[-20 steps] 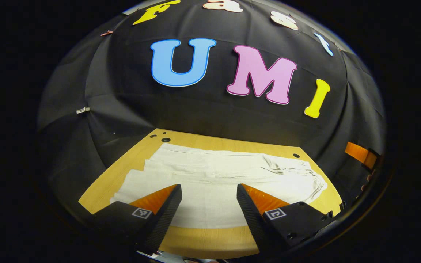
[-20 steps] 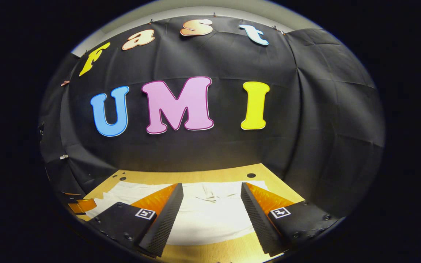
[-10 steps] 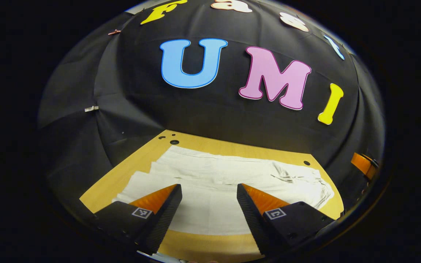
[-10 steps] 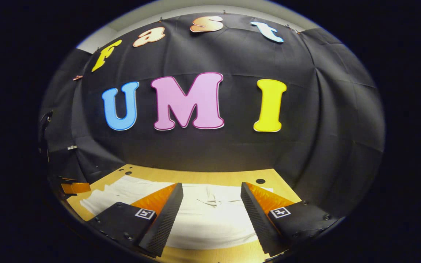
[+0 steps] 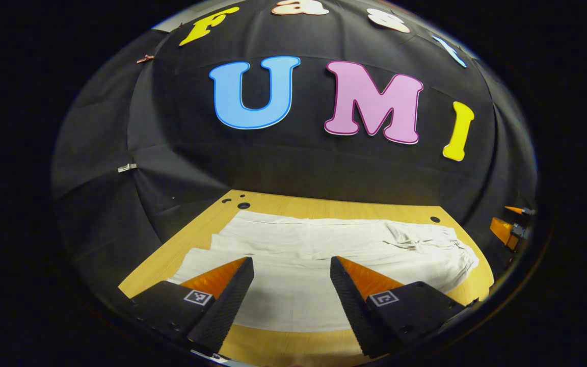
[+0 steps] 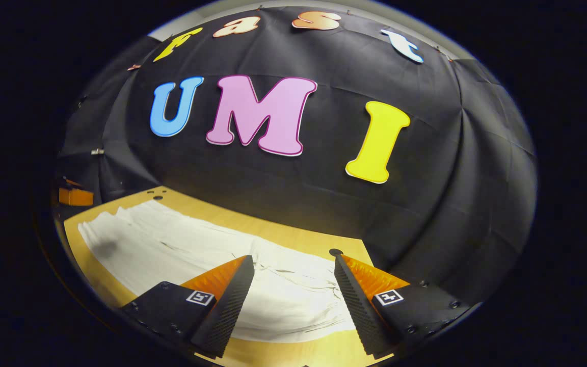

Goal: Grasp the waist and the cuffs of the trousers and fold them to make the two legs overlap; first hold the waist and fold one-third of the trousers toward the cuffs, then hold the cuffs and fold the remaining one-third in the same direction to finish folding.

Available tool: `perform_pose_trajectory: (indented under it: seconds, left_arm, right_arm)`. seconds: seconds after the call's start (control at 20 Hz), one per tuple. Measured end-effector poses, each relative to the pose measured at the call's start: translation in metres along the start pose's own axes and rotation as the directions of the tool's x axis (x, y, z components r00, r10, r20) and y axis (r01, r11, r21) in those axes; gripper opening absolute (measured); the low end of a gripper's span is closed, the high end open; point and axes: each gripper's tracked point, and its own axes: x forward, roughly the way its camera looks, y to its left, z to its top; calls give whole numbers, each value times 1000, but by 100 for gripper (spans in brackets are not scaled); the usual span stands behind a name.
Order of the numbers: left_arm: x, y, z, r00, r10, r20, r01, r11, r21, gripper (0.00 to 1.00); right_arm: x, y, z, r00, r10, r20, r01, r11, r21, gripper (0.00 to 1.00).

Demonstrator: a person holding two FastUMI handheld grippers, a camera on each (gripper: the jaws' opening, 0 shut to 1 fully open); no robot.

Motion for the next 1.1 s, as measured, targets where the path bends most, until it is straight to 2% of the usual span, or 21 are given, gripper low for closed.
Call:
perform_pose_trajectory:
  seconds: [0.2,0.35,0.5,0.75,0.9,1.1]
  left_arm:
    - [1,-12,-3,1000,-29,2,29,1000,1,96]
    - [3,-17,-11,999,-29,-21,29,1000,-7,96]
    - [5,-19,-18,999,-23,-39,22,1000,-8,96]
    - [3,-13,-32,997,1,-74,-2,1000,-6,96]
    - [3,-7,-40,994,27,-105,-30,999,-24,96]
    - [3,18,-43,986,109,-129,-116,992,-47,96]
  right_arm:
    - [7,-42,-31,997,19,-70,-30,986,-165,98]
    - [11,-76,-65,988,-8,-151,-39,952,-303,98]
    - [9,-96,-101,973,-10,-229,-84,914,-397,98]
    - [12,-110,-155,943,10,-332,-206,802,-560,98]
    - [20,-103,-181,926,35,-375,-280,731,-623,98]
    - [28,-96,-210,905,46,-422,-348,651,-675,98]
